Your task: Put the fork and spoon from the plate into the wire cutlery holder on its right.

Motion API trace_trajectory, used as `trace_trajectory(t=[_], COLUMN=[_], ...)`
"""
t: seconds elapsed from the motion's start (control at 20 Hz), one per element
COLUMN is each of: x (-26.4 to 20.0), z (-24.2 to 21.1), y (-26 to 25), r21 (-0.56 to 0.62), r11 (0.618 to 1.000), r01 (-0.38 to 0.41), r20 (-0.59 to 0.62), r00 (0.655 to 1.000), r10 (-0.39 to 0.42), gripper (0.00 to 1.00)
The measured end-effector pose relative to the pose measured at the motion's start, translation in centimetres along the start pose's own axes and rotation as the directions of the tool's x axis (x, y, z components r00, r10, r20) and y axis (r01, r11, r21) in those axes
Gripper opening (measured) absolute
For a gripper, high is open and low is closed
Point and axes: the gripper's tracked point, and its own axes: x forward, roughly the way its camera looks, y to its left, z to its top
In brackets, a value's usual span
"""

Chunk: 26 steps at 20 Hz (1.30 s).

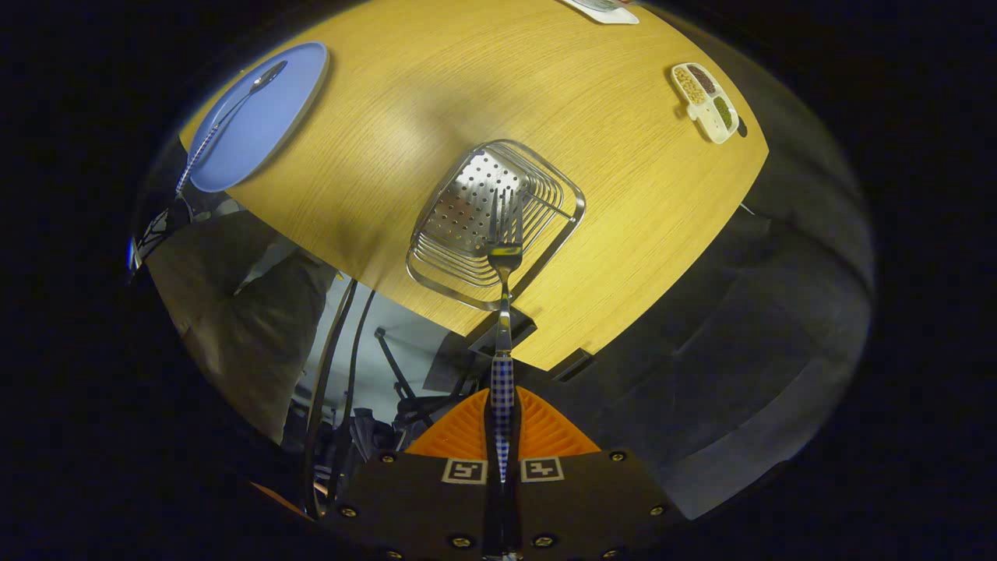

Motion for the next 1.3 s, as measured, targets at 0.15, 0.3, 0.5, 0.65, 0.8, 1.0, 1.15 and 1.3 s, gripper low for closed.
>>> trace_trajectory(t=[0.15,0.3,0.5,0.65,0.8,1.0,1.15,1.3], x=[0.4,1.2,1.9,1.9,1.9,1.2,0.3,-1.5], z=[0.9,1.4,2.2,2.8,3.2,3.2,3.5,3.9], y=[-0.1,0.6,1.7,1.4,1.3,0.8,0.4,0.4], r21=[-0.033,-0.011,0.028,0.051,0.051,0.071,0.097,0.138], r11=[0.999,0.999,0.991,0.990,0.990,0.991,0.990,0.986], r01=[-0.001,-0.047,-0.131,-0.135,-0.128,-0.111,-0.100,-0.093], r20=[-0.003,-0.006,0.013,0.022,0.035,0.055,0.100,0.183], r00=[1.000,0.999,0.991,0.991,0.991,0.993,0.991,0.981], r10=[0.001,0.047,0.131,0.134,0.126,0.107,0.090,0.067], gripper=[0.01,0.01,0.01,0.07,0.09,0.31,0.38,0.95])
